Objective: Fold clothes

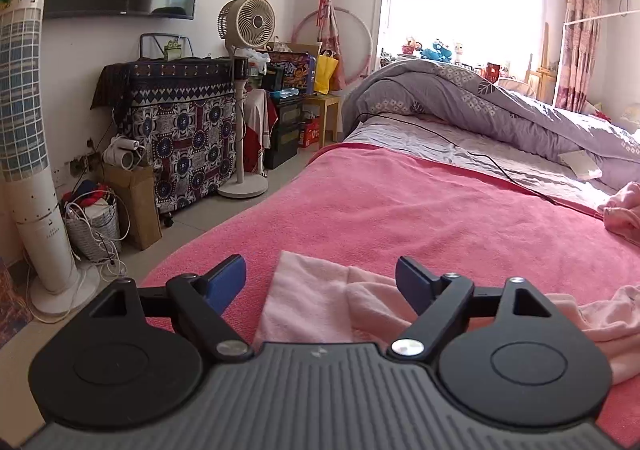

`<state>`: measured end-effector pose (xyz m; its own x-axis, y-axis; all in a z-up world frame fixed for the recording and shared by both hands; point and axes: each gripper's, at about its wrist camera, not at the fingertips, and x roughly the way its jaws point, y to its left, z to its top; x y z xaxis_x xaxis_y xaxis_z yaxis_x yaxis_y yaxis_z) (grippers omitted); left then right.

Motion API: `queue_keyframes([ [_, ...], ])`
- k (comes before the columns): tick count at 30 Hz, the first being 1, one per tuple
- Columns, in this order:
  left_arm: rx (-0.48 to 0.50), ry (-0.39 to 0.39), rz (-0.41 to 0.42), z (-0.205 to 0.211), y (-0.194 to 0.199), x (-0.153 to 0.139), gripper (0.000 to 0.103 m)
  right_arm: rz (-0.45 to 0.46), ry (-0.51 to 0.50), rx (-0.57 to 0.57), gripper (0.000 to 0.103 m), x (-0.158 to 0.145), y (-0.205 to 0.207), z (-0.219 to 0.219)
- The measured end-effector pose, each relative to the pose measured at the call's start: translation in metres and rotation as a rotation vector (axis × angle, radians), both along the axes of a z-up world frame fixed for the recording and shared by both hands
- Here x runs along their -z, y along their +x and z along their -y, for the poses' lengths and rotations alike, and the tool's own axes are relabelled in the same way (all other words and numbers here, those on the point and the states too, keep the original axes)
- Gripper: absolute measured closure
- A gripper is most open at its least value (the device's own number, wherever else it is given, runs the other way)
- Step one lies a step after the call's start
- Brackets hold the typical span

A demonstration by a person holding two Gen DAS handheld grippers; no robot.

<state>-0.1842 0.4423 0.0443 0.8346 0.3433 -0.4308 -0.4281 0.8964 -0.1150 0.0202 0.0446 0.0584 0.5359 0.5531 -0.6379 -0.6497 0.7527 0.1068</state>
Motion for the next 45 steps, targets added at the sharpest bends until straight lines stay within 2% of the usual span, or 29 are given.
queue_keyframes([
  [1, -0.008, -0.014, 0.007, -0.003, -0.001, 0.0, 0.011, 0.002, -0.044, -0.011, 0.045, 0.008, -0.004, -0.006],
  [2, -0.013, -0.026, 0.01, -0.006, 0.0, 0.0, 0.008, 0.008, -0.09, -0.022, 0.038, 0.016, -0.008, -0.013],
  [4, -0.017, -0.045, 0.005, -0.011, 0.003, 0.001, 0.002, 0.006, -0.146, -0.044, 0.038, 0.031, -0.016, -0.025],
  [6, 0.003, -0.041, -0.046, -0.013, 0.013, 0.005, 0.002, 0.042, -0.156, -0.039, 0.041, 0.037, -0.025, -0.031],
  [8, -0.005, -0.004, -0.093, -0.01, 0.023, 0.01, 0.001, 0.041, -0.15, -0.056, 0.055, 0.037, -0.031, -0.032],
  [10, -0.007, 0.033, -0.122, -0.004, 0.032, 0.017, 0.002, 0.042, -0.144, -0.065, 0.062, 0.036, -0.034, -0.033],
  [12, 0.007, 0.069, -0.131, 0.007, 0.04, 0.022, 0.017, 0.058, -0.131, -0.061, 0.076, 0.035, -0.039, -0.032],
  [13, 0.006, 0.09, -0.121, 0.012, 0.041, 0.022, 0.038, 0.071, -0.116, -0.047, 0.091, 0.034, -0.042, -0.031],
  [14, 0.0, 0.106, -0.103, 0.017, 0.04, 0.02, 0.052, 0.084, -0.102, -0.032, 0.093, 0.032, -0.044, -0.03],
  [17, -0.006, 0.062, 0.001, 0.018, 0.03, 0.007, 0.07, 0.112, -0.039, 0.01, 0.095, 0.023, -0.047, -0.023],
  [20, -0.024, 0.099, 0.102, 0.023, 0.021, -0.011, 0.079, 0.139, 0.018, 0.041, 0.096, 0.007, -0.04, -0.015],
  [23, -0.043, 0.149, 0.196, 0.029, 0.014, -0.03, 0.079, 0.157, 0.054, 0.07, 0.096, -0.002, -0.024, -0.015],
  [25, -0.051, 0.165, 0.208, 0.026, 0.021, -0.038, 0.079, 0.164, 0.072, 0.093, 0.097, -0.005, -0.011, -0.019],
  [29, -0.083, 0.148, 0.101, 0.01, 0.057, -0.026, 0.077, 0.177, 0.107, 0.139, 0.098, -0.01, 0.016, -0.027],
  [33, -0.107, 0.133, -0.073, -0.002, 0.092, 0.006, 0.069, 0.068, 0.008, 0.156, 0.097, 0.027, 0.049, -0.047],
  [35, -0.117, 0.126, -0.088, -0.002, 0.092, 0.009, 0.06, 0.021, -0.032, 0.186, 0.095, 0.043, 0.054, -0.049],
  [37, -0.125, 0.117, -0.077, -0.005, 0.089, 0.008, 0.055, 0.033, 0.017, 0.193, 0.093, 0.038, 0.046, -0.035],
  [39, -0.131, 0.092, -0.094, -0.01, 0.09, 0.011, 0.052, 0.071, 0.062, 0.189, 0.084, 0.027, 0.034, -0.018],
  [41, -0.135, 0.056, -0.092, -0.015, 0.09, 0.015, 0.051, 0.137, 0.053, 0.169, 0.059, 0.014, 0.02, -0.005],
  [43, -0.141, 0.055, -0.082, -0.015, 0.086, 0.018, 0.051, 0.177, -0.006, 0.143, 0.05, 0.006, 0.014, 0.001],
  [45, -0.147, 0.08, -0.086, -0.01, 0.086, 0.019, 0.051, 0.125, -0.059, 0.096, 0.043, 0.008, 0.019, 0.0],
])
